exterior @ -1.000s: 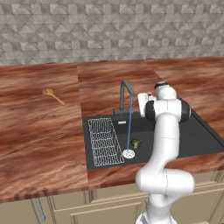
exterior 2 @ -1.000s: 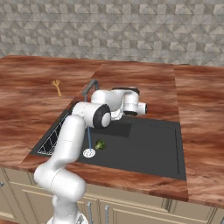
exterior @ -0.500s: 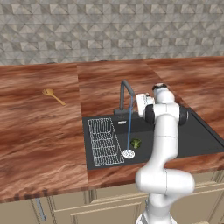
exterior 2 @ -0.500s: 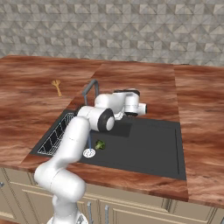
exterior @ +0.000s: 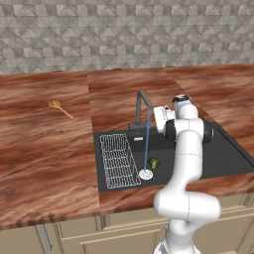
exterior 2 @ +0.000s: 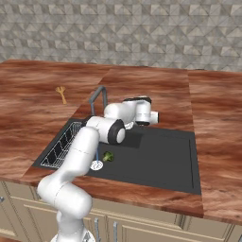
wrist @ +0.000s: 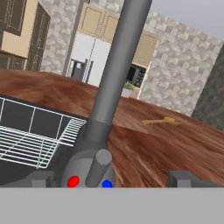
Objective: Turn on the sink faucet. Then move the broccoli from the counter to the sink. Turn off the sink. Move the vegetable from the sink to the pot next to the stove. Finally move the pot to the front right burner.
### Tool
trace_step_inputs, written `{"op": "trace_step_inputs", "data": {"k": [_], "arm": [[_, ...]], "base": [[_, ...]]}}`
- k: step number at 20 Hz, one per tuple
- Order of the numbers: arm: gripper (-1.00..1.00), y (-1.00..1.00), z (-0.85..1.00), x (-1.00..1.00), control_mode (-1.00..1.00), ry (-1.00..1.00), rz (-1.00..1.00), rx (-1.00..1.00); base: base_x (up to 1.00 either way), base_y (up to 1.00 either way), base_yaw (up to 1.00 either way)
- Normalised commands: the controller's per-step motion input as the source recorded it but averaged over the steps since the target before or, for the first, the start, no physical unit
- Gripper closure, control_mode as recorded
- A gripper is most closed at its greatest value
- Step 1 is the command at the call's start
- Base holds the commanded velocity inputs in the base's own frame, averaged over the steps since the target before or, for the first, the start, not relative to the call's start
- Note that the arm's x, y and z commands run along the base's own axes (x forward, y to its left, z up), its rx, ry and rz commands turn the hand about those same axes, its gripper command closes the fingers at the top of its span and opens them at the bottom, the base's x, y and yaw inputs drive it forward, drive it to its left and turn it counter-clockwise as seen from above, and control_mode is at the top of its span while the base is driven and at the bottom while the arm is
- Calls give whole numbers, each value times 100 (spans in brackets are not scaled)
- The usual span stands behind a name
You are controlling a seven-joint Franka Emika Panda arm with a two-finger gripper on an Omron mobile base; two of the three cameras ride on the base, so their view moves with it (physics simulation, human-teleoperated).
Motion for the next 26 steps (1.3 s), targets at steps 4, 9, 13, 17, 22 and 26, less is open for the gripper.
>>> {"op": "trace_step_inputs", "data": {"k": [4, 9, 13, 17, 22, 26], "arm": [[-100, 17, 0, -16, -100, 0, 3, 0], [-100, 27, 0, -15, -100, 0, 2, 0], [-100, 30, 0, -3, -100, 0, 1, 0], [-100, 37, 0, 0, -100, 0, 0, 0], [-100, 43, 2, 0, -100, 0, 0, 0], [-100, 48, 11, 0, -100, 0, 0, 0]], "base": [[0, 0, 0], [0, 0, 0], [0, 0, 0], [0, 0, 0], [0, 0, 0], [0, 0, 0]]}}
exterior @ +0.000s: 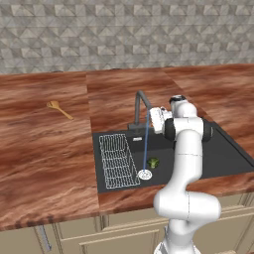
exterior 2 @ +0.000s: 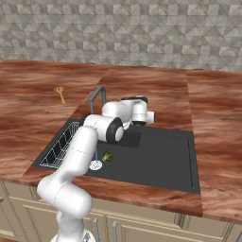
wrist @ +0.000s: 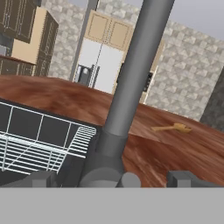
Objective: Turn on the sink faucet. Then move the broccoli from the counter to the sink. Turn off the sink. Move the vegetable from the sink to the pot next to the stove. Finally move the pot to the front right burner.
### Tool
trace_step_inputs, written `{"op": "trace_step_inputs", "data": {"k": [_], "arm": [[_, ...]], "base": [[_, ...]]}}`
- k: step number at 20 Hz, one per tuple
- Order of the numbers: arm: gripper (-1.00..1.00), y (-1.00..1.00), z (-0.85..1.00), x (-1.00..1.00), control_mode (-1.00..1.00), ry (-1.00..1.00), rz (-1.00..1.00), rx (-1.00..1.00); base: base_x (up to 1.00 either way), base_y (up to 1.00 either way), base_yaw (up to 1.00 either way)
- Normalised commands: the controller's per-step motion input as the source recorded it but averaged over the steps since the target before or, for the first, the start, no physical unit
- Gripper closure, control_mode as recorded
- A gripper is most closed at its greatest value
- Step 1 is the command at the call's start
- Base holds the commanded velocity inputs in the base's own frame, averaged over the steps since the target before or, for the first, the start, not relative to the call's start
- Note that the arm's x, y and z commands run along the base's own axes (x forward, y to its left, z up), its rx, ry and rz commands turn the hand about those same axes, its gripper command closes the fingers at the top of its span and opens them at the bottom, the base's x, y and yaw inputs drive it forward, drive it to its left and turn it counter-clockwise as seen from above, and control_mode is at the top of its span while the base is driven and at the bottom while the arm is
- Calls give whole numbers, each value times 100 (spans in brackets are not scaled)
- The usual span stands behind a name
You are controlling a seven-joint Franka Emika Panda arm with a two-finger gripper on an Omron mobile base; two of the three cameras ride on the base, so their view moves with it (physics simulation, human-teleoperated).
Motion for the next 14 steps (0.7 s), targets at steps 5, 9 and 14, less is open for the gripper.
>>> {"op": "trace_step_inputs", "data": {"k": [5, 9, 14], "arm": [[-100, 53, 16, 0, -100, 0, 0, -1], [-100, 55, 15, 0, -100, 0, 0, -1], [-100, 54, 11, 0, -100, 0, 0, -2]], "base": [[0, 0, 0], [0, 0, 0], [0, 0, 0]]}}
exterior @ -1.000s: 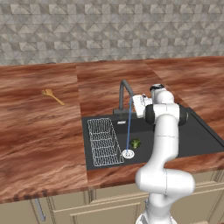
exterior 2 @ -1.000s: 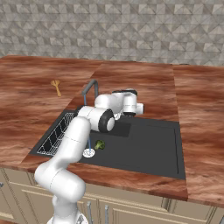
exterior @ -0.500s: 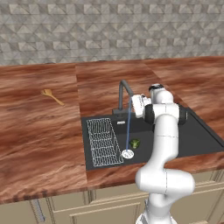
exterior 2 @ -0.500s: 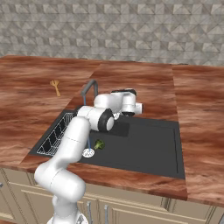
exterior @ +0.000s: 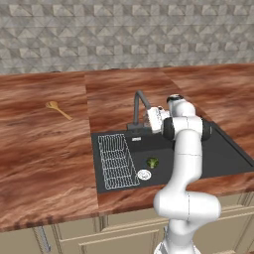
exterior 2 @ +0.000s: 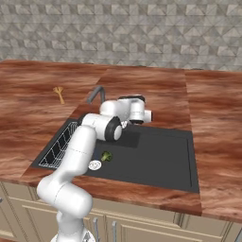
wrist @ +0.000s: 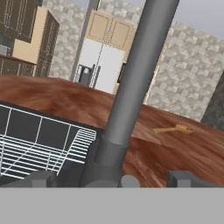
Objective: Turn on the sink faucet. Then move the broccoli from the counter to the sink. Turn off the sink. Move the vegetable from the sink to the pot next to the stove. Finally move the pot to the front right burner.
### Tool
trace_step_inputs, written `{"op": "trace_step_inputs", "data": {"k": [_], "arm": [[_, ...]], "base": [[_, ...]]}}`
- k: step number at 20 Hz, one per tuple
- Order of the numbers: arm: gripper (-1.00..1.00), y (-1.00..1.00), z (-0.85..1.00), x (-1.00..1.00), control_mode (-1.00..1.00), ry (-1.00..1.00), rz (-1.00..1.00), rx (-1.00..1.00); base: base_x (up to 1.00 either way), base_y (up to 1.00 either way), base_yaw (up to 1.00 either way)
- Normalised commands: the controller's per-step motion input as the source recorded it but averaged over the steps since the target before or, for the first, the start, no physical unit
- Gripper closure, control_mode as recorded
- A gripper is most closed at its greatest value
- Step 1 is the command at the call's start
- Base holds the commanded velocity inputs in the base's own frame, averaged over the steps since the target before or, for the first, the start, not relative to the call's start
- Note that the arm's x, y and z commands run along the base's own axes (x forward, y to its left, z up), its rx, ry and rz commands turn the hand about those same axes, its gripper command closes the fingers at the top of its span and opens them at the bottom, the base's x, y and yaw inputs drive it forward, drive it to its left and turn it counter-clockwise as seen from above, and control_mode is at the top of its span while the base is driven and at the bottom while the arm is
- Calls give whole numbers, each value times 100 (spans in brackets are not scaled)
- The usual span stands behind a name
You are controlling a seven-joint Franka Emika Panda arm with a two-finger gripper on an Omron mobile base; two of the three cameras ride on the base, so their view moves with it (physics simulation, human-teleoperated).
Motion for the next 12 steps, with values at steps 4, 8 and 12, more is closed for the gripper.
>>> {"op": "trace_step_inputs", "data": {"k": [4, 8, 12], "arm": [[-100, 41, 7, 0, -100, 0, 0, -1], [-100, 20, 3, 3, -100, 0, 0, 0], [-100, -11, 0, 35, -100, 0, 0, 0]], "base": [[0, 0, 0], [0, 0, 0], [0, 0, 0]]}}
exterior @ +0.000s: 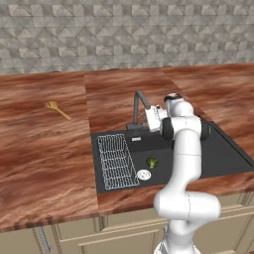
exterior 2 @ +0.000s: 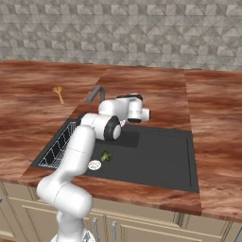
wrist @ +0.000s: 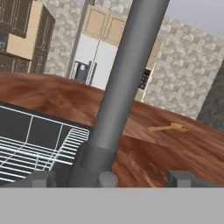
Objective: Turn on the sink faucet. Then move the broccoli from the counter to the sink. Turn off the sink. Move the vegetable from the sink to the pot next to the stove. Finally move the pot to the front right burner.
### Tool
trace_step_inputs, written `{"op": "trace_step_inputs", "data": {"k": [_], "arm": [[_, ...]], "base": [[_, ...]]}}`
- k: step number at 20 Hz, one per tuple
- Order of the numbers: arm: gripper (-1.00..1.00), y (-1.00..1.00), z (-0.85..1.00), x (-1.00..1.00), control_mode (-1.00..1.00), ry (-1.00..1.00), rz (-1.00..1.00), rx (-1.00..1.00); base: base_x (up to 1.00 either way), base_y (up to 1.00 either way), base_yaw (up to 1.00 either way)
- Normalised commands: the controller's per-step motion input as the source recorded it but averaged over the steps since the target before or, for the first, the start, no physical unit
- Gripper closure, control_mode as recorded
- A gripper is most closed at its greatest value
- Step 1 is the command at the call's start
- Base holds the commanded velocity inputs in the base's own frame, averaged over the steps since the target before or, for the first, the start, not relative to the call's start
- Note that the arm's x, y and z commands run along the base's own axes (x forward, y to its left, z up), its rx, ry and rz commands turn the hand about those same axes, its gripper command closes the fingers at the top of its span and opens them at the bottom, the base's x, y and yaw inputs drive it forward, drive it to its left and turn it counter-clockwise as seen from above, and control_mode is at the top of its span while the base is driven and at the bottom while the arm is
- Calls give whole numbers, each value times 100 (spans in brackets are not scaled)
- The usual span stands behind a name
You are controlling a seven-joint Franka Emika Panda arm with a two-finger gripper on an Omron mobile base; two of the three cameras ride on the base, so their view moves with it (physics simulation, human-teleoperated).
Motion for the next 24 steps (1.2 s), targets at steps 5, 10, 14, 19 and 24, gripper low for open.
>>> {"op": "trace_step_inputs", "data": {"k": [5, 10, 14, 19, 24], "arm": [[-100, -38, 0, 45, -100, 0, 0, 0], [-100, -44, -1, 35, -100, 0, 0, 0], [-100, -46, -6, 6, -100, 0, 0, 0], [-100, -47, -9, -3, -100, 0, 0, 1], [-100, -49, -7, -3, -100, -2, 0, 2]], "base": [[0, 0, 0], [0, 0, 0], [0, 0, 0], [0, 0, 0], [0, 0, 0]]}}
